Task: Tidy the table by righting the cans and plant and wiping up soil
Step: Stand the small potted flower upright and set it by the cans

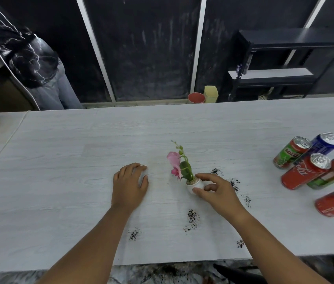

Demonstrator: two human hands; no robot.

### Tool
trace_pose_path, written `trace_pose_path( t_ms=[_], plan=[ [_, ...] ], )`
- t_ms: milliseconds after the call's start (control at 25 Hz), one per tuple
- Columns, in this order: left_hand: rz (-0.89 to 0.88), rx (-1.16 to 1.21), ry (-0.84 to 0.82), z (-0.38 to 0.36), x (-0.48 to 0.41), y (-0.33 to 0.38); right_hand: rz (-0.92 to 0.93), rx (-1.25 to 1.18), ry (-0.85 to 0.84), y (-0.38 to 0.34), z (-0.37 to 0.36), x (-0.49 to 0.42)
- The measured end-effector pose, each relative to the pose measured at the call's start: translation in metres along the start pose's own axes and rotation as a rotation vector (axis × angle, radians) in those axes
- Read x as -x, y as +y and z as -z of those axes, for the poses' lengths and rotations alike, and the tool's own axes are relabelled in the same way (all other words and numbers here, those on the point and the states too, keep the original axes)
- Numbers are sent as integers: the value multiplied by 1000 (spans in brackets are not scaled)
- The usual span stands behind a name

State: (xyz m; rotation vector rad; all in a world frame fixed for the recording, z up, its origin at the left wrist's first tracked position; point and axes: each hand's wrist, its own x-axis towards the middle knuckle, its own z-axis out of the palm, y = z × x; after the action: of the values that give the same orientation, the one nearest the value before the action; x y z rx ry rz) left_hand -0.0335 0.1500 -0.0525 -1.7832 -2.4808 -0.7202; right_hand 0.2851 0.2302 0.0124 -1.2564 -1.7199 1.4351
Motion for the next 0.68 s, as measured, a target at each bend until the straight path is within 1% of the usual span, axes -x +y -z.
trace_pose_path(
  t_ms=[80,160,360,520,680],
  plan=[
    [-2,-2,11,-1,1,-1,-9,-28,86,0,15,-7],
    [-3,0,22,-2,2,-2,-25,-35,206,1,37,-18],
    [-1,0,13,-3,0,-2,-13,49,538,12,101,-56],
    [6,-2,-9,-2,0,-2,-39,36,658,29,126,-85],
    [7,-5,-14,-2,-1,-1,-87,-17,712,40,134,-102]
  ],
)
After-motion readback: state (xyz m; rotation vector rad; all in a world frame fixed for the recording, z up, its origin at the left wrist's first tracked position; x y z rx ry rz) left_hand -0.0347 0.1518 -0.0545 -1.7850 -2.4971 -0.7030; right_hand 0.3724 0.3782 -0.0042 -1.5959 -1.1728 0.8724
